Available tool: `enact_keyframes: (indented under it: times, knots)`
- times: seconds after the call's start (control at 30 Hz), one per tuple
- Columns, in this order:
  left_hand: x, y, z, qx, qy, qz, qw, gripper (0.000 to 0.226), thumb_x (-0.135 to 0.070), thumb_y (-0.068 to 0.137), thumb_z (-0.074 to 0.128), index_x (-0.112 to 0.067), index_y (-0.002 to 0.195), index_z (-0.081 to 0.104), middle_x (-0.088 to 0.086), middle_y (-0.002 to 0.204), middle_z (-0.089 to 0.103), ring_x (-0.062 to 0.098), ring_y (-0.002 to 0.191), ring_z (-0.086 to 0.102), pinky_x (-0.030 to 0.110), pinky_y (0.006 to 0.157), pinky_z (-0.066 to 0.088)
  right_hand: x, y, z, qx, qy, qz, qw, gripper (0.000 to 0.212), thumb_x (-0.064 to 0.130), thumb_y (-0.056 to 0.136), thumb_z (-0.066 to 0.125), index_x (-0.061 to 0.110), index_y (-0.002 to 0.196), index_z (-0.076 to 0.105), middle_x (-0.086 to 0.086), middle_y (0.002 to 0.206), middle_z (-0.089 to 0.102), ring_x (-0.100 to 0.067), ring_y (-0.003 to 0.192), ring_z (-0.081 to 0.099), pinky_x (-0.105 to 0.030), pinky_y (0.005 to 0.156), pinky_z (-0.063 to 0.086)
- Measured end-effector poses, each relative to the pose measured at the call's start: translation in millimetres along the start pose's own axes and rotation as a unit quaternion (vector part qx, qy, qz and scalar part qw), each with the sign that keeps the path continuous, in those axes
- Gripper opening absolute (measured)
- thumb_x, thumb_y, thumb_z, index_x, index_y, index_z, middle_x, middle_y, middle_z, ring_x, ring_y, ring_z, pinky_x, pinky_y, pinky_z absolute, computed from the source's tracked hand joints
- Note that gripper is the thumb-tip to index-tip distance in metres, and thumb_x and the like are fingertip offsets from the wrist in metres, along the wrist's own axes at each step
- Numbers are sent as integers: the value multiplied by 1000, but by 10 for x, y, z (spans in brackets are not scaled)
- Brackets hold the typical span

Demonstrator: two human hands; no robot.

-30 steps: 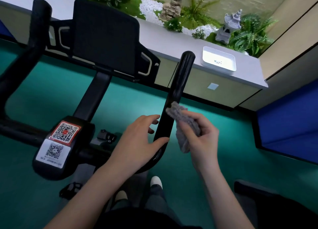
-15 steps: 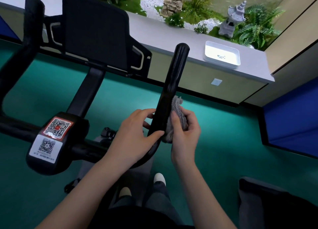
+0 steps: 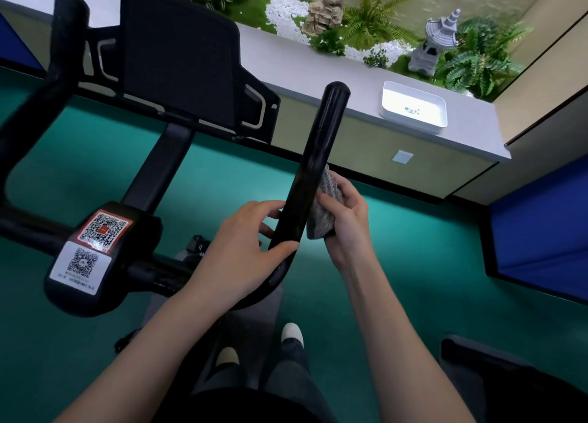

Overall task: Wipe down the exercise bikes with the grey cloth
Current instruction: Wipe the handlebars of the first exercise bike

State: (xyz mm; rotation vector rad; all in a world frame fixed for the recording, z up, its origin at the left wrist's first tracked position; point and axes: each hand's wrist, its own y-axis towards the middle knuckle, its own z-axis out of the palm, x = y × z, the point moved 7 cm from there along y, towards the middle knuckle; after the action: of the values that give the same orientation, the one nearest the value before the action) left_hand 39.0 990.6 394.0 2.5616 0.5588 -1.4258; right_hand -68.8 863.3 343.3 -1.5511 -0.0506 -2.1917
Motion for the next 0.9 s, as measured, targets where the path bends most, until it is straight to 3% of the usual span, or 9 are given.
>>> enact_keyframes:
  times: [0.13, 0.27, 0.5, 0.6, 0.67, 0.73, 0.8, 0.9]
  knots:
    - [1, 8, -8, -4, 0, -6, 1000, 50, -29, 76, 73, -35, 122, 52, -21, 108, 54, -12, 93, 49, 7, 71, 45, -62, -103, -9, 33, -15, 12, 999, 35, -15, 85, 51, 2, 115, 58, -13, 100, 66, -21, 90, 65, -30, 79, 55]
    - [-2, 13, -15, -7, 6, -9, 1000, 52, -31, 75, 73, -35, 122, 53, -21, 108, 55, -7, 90, 53, 10, 71, 46, -183, -270, 21, 65, -35, 31, 997, 36, -19, 84, 47, -4, 115, 57, -16, 101, 67, -27, 94, 65, -38, 87, 53]
    - [4, -7, -13, -10, 3, -5, 1000, 50, -32, 76, 72, -37, 123, 52, -22, 107, 53, -8, 93, 51, 12, 73, 48, -289, -527, -26, 116, -14, 80, 990, 31, -15, 83, 51, 0, 108, 62, -17, 100, 70, -28, 92, 66, -30, 79, 56]
    - [24, -17, -6, -6, 0, -7, 1000, 54, -33, 78, 71, -35, 127, 49, -20, 111, 53, -7, 93, 52, 11, 74, 46, -195, -568, -180, 67, -55, 65, 994, 30, -14, 82, 55, 5, 101, 66, -10, 93, 72, -23, 84, 66, -25, 70, 55]
    - [41, -29, -4, -4, -1, -13, 1000, 58, -35, 78, 71, -31, 131, 47, -17, 114, 53, -6, 92, 52, 12, 75, 45, 49, -557, -311, -6, -97, -2, 995, 33, -13, 80, 59, 15, 95, 68, 2, 86, 73, -13, 76, 67, -20, 62, 53]
    - [56, -41, 0, 2, 3, -18, 1000, 60, -38, 77, 71, -28, 132, 47, -16, 113, 54, -7, 90, 53, 18, 79, 46, 433, -539, -269, -31, -182, -115, 976, 37, -8, 78, 63, 26, 91, 68, 11, 83, 73, -5, 72, 67, -17, 60, 52]
    - [71, -50, 7, 12, 12, -19, 1000, 60, -42, 77, 70, -27, 131, 48, -15, 112, 55, -8, 86, 53, 21, 79, 46, 770, -507, 5, 14, -284, -207, 936, 37, -2, 78, 63, 32, 92, 66, 15, 82, 72, -3, 66, 65, -15, 55, 51]
    - [93, -59, 13, 23, 18, -21, 999, 60, -45, 76, 71, -25, 128, 50, -11, 111, 58, -4, 80, 56, 20, 74, 43, 986, -375, 469, 84, -445, -256, 854, 31, 3, 82, 61, 27, 101, 67, 1, 91, 69, -14, 59, 62, -20, 51, 50]
